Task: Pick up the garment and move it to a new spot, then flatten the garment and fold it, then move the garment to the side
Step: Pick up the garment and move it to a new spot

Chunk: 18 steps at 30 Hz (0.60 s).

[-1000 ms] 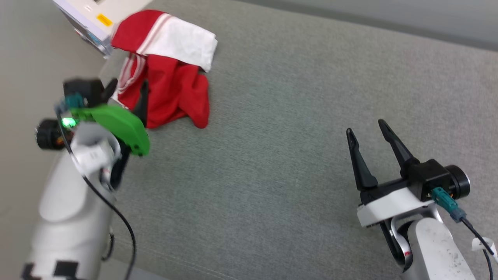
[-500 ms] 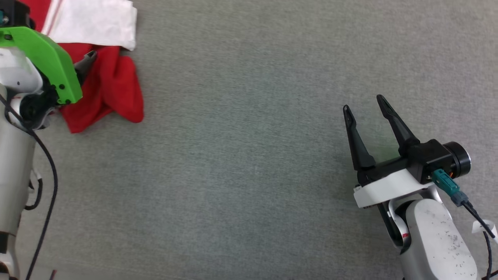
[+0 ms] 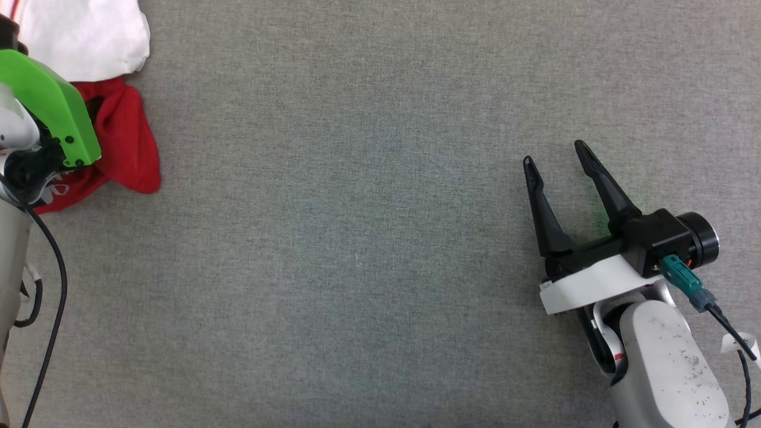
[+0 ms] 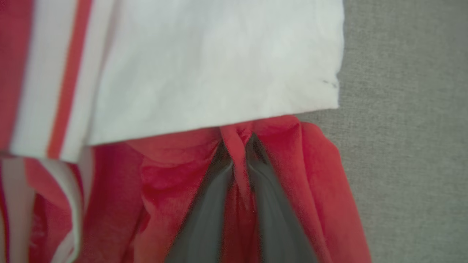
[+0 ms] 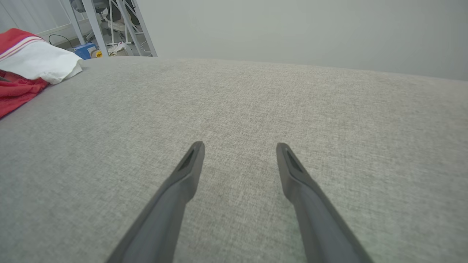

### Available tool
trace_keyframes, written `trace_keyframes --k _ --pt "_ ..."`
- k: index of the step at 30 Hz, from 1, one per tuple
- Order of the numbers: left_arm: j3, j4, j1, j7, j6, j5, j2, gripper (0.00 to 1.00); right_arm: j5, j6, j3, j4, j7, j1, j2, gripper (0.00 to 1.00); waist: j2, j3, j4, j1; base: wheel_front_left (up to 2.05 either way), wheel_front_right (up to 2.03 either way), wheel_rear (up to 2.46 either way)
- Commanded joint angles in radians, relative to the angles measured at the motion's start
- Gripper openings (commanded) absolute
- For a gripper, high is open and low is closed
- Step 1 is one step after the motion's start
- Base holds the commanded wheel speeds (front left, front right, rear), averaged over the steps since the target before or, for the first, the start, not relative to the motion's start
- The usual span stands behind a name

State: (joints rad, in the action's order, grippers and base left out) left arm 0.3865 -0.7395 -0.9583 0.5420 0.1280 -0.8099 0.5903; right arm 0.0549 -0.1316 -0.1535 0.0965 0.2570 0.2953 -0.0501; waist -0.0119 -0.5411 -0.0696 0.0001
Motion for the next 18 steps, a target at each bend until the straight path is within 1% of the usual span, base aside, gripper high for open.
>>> trace_keyframes --k 1,3,6,9,10,12,15,18 --pt "0.013 -0.013 0.017 -0.014 0.003 -0.008 -0.012 0.00 -0.001 0.001 0.002 0.003 0.005 0.018 -0.001 1.00 0.0119 0.008 -0.005 -0.0001 0.00 0.00 0.00" --pt "0.014 -0.013 0.020 -0.051 0.003 -0.004 -0.008 0.00 0.000 0.001 0.000 0.008 0.005 0.017 -0.001 1.00 0.0119 0.023 -0.008 -0.0001 0.00 0.00 0.00" --pt "0.044 0.007 0.027 -0.117 0.003 0.036 0.015 0.00 0.004 0.001 0.000 0.015 0.005 0.011 0.000 1.00 0.0119 0.058 -0.009 -0.0001 0.00 0.00 0.00" --pt "0.059 0.030 0.041 -0.212 0.003 0.071 0.032 0.00 0.016 0.001 0.010 0.023 0.005 -0.004 0.000 1.00 0.0119 0.111 -0.012 -0.0001 0.00 0.00 0.00" --pt "0.094 0.055 0.053 -0.306 -0.017 0.158 0.067 0.14 0.036 0.001 0.016 0.031 0.005 -0.025 0.000 1.00 0.0119 0.172 -0.017 -0.0001 0.00 0.00 0.00" --pt "0.118 0.078 0.060 -0.360 -0.037 0.214 0.088 0.00 0.051 0.001 0.019 0.034 0.005 -0.043 0.000 1.00 0.0119 0.213 -0.020 -0.0001 0.00 0.00 0.00" --pt "0.139 0.116 0.071 -0.400 -0.046 0.251 0.099 0.00 0.072 0.001 0.019 0.036 0.005 -0.067 0.000 1.00 0.0119 0.268 -0.024 -0.0001 0.00 0.00 0.00" --pt "0.144 0.164 0.081 -0.423 -0.044 0.252 0.094 0.00 0.088 0.001 0.017 0.039 0.005 -0.091 0.000 1.00 0.0119 0.315 -0.029 -0.0001 0.00 0.00 0.00"
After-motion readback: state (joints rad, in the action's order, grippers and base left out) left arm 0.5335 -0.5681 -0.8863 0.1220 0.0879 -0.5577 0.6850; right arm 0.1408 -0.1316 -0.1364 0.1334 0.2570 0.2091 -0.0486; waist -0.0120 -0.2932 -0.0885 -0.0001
